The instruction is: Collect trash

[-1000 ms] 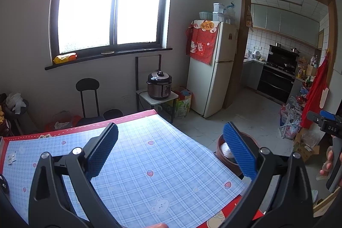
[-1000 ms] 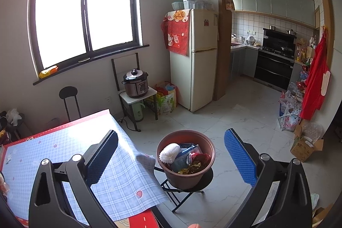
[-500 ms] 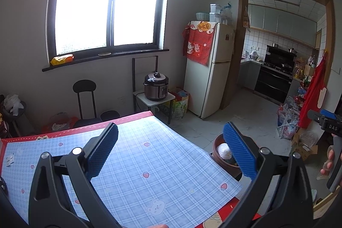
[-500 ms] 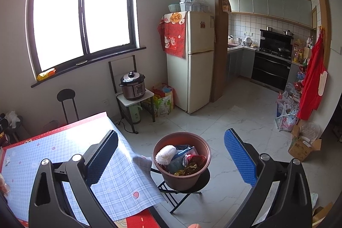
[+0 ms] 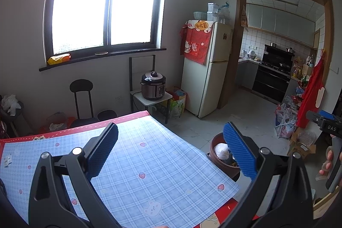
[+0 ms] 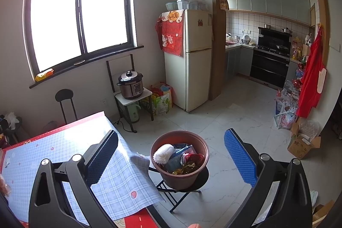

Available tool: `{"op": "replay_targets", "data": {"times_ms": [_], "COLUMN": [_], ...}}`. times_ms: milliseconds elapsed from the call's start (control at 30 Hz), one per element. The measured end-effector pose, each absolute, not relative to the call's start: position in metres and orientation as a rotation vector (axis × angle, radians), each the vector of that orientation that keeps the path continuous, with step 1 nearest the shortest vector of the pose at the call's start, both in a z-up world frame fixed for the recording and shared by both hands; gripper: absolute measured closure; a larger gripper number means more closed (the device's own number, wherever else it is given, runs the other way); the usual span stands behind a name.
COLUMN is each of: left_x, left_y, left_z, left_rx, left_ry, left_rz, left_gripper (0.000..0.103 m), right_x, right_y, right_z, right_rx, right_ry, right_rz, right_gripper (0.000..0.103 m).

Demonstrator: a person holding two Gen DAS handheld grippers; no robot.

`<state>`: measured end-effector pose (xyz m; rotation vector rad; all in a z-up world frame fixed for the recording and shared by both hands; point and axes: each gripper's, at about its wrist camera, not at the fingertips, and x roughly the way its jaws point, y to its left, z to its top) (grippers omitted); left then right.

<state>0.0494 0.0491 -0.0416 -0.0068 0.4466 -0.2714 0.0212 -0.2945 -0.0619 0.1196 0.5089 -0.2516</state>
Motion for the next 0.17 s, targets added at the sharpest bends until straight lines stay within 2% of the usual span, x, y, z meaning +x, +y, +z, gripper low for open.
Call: {"op": "replay_targets", "data": {"times_ms": [167], "left_x": [0.0545], "left_y": [0.0508], "left_z": [-0.0444], "left_rx": [-0.025], "left_ry": [0.456], "left_rz": [-0.257], "left_gripper": [0.006], "right_x": [0.0282], "right_y": [-0.2937], "right_z": [-0.0646], "right_rx": [0.122], "right_ry": [0.519], "right_rz": [-0.254], "right_gripper": [0.005]}}
